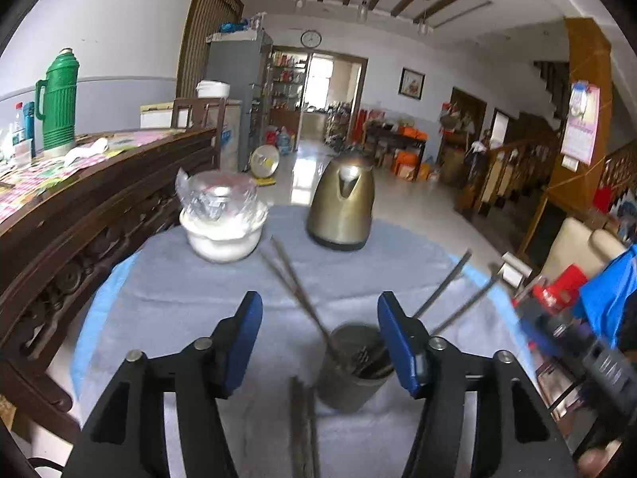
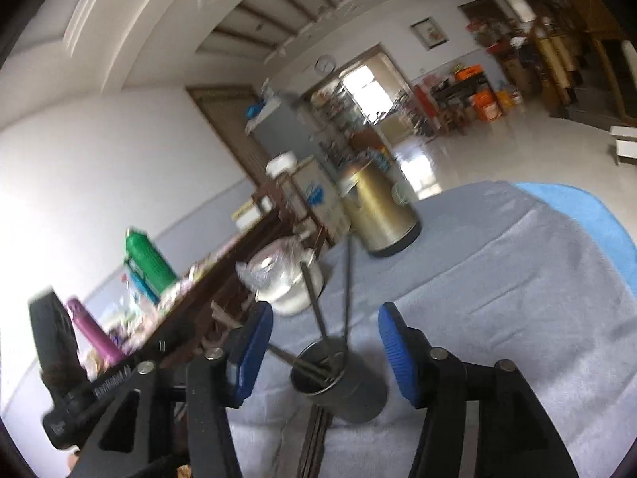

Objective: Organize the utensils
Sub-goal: 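Open both tools to release the sticks into the holder cup, then withdraw both tools from the holder back toward the stick bundle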

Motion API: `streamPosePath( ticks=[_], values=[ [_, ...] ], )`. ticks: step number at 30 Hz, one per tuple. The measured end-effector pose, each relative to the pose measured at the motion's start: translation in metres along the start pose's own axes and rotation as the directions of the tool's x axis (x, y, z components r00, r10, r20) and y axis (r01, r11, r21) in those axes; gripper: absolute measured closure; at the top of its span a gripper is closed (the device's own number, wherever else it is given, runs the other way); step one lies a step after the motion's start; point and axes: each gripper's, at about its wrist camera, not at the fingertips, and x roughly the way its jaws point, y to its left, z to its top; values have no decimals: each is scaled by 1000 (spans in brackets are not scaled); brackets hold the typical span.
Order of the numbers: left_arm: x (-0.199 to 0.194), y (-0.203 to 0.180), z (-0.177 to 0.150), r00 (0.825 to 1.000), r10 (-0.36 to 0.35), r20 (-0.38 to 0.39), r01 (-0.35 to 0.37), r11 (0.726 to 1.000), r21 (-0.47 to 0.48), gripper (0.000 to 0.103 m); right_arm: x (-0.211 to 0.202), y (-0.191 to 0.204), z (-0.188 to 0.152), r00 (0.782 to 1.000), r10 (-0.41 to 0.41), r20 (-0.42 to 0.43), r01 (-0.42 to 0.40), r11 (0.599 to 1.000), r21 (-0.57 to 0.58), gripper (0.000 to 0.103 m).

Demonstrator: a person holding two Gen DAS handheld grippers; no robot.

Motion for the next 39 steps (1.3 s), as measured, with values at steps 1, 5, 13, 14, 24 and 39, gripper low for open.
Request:
streamPosePath(
  ticks=[1, 5, 13, 14, 24, 39],
  values=[
    [-1, 1, -4, 1000, 8, -13, -8, 1000, 2, 41, -4, -7, -1, 1000, 4, 4, -4, 1000, 4, 43],
    [-1, 4, -30, 996, 43, -77, -43, 999, 14, 36, -11, -35, -8, 1000, 1, -16, 0, 1000, 30, 43],
    [9, 11, -91, 951, 184, -248, -176, 983, 53, 36, 5, -75, -49, 990, -30, -136, 39, 997, 66, 43],
    [12, 11, -98, 941, 199, -275, -191, 980, 57, 36, 6, -75, -53, 989, -28, -147, 37, 998, 57, 43],
    [23, -11, -116, 883, 280, -376, -248, 960, 132, 36, 12, -66, -96, 965, 27, -261, -30, 1000, -9, 43],
    [32, -34, -117, 822, 373, -430, -336, 928, 163, 36, 30, -64, -112, 921, 127, -369, -143, 990, -17, 43]
  ],
)
